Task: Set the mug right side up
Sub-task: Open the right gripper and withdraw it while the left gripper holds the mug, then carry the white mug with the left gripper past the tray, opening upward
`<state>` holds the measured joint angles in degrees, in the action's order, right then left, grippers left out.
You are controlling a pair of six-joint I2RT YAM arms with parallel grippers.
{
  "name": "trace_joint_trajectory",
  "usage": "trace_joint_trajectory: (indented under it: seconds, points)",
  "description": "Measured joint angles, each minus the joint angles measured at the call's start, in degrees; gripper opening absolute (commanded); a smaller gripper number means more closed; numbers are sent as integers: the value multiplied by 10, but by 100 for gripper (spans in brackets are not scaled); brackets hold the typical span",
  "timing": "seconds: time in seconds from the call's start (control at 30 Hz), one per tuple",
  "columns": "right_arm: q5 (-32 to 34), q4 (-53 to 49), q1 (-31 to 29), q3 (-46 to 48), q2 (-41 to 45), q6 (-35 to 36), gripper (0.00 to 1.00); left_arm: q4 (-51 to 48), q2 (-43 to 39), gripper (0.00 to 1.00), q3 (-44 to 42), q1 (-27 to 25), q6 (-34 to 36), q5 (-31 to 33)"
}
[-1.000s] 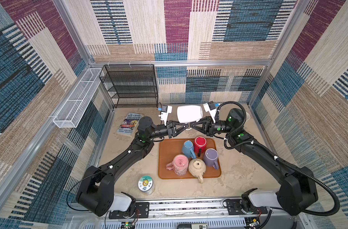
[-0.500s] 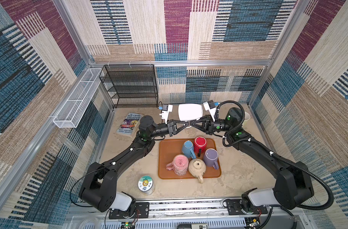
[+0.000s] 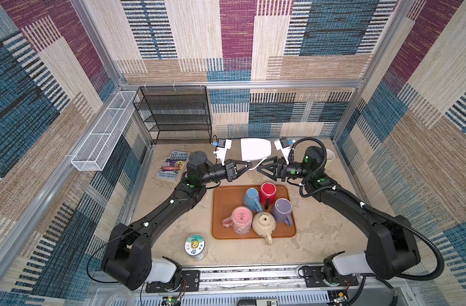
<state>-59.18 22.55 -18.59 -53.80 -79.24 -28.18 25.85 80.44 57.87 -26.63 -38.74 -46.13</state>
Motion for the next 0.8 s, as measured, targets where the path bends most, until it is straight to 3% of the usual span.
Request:
trace_joint_trajectory:
  seconds: [0.27,0.6,0.8]
  points:
    - [114,-81,38,50,92,-1,73,-168,59,0,112,-9,80,63]
    - [356,-315,44,10,170,36,85,-448,222,0,375,-65,205,191]
    - [431,-381,44,-6,194,58,86,-604,334,0,539,-85,254,274]
